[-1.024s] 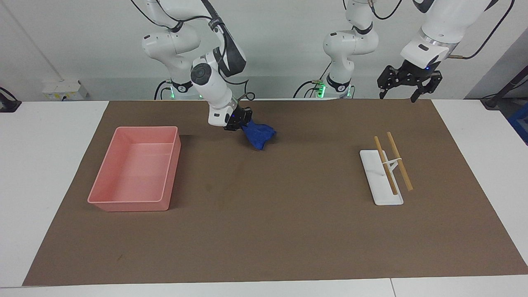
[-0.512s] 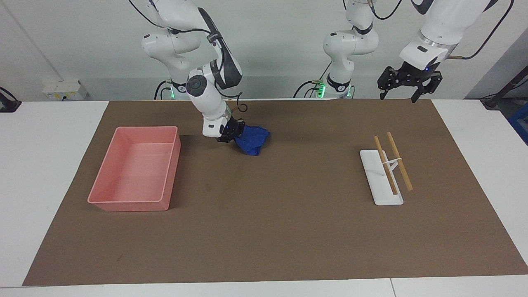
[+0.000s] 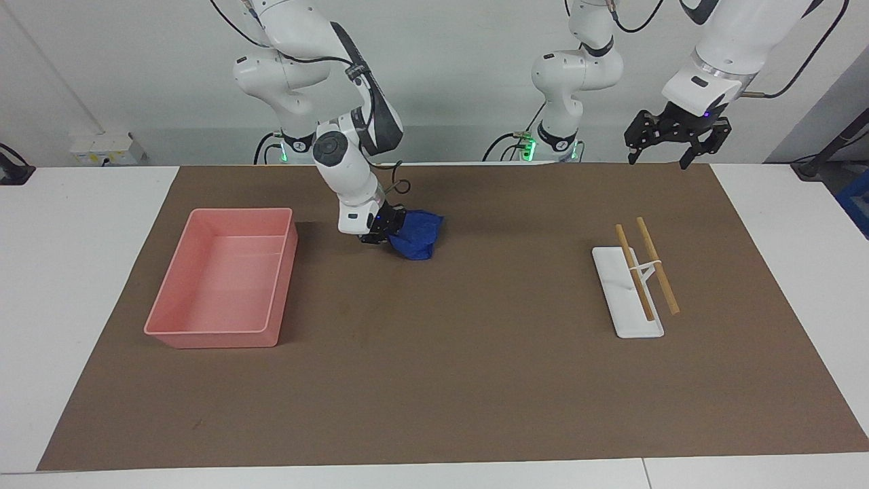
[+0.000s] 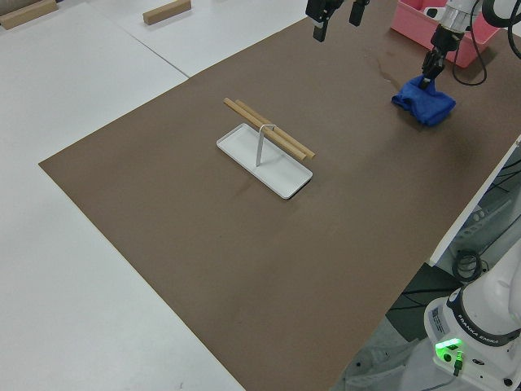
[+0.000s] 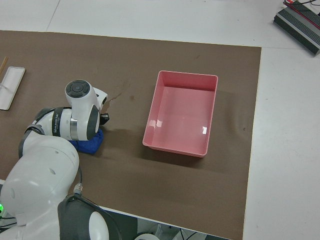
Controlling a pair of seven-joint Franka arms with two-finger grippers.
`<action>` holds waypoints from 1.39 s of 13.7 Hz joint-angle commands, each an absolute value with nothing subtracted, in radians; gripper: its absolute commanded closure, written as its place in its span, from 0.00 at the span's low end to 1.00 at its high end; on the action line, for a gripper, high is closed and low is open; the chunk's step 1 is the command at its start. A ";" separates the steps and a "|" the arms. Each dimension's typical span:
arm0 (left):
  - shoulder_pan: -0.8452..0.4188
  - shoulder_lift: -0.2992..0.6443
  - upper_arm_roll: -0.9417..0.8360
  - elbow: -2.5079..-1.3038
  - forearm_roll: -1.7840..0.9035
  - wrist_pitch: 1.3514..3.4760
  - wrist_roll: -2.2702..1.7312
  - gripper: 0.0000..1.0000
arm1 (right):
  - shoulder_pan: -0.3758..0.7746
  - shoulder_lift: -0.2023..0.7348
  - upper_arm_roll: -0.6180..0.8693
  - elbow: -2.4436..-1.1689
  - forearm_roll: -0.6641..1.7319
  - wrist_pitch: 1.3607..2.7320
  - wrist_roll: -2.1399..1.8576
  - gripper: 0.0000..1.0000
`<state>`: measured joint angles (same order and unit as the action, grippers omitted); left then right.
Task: Wipe water with towel using both arms
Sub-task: 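Wipe the towel across the water spill away from the robot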
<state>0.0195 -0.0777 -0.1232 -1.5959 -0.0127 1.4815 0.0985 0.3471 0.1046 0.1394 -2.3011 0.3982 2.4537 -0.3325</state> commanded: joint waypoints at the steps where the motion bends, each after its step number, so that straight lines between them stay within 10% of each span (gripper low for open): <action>1: 0.008 -0.107 -0.117 -1.625 0.006 1.476 0.092 0.00 | 0.339 0.127 0.143 -2.284 0.377 2.487 -0.341 1.00; 19: 0.014 -0.109 -0.118 -1.628 0.006 1.470 0.092 0.00 | 0.210 0.199 0.140 -2.191 0.357 2.566 -0.342 1.00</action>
<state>0.0194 -0.0778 -0.1230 -1.5970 -0.0127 1.4757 0.0984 0.2359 0.1558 0.1301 -2.2403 0.3862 2.5557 -0.3325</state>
